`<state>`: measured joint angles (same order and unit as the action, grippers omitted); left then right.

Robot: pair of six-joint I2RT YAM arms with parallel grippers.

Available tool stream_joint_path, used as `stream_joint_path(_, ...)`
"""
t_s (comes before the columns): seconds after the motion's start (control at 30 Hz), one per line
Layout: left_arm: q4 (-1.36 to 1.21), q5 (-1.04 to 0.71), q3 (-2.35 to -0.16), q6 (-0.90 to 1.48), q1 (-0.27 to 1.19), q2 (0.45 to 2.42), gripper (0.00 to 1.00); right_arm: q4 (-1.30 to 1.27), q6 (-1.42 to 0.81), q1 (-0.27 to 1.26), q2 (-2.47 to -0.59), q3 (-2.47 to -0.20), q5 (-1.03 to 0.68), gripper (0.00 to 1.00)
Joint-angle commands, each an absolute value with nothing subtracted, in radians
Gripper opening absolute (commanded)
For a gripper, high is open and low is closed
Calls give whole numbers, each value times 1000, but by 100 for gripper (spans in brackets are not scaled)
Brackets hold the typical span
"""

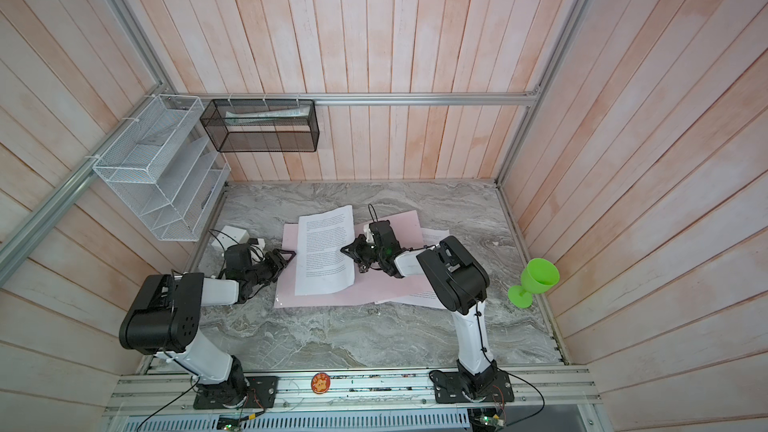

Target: Put the files into the folder

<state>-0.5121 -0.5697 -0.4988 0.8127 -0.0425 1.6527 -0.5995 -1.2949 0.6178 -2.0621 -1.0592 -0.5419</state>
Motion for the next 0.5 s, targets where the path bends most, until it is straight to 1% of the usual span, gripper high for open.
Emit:
stream_joint_path(0.0,-512,-564,-517,798,-38,1650,63,-624,-1308,627,-2082,-1072,-533,0)
stream_joint_path(0.3,-517,-567,-517,798,-38,1654,63,-642,-1331,681,-2128,-1096,-538,0)
stream_joint_path(0.47,-523,-565,-511,801,-37,1648,63,-664,-1370,715,-2108,-1078,-491,0)
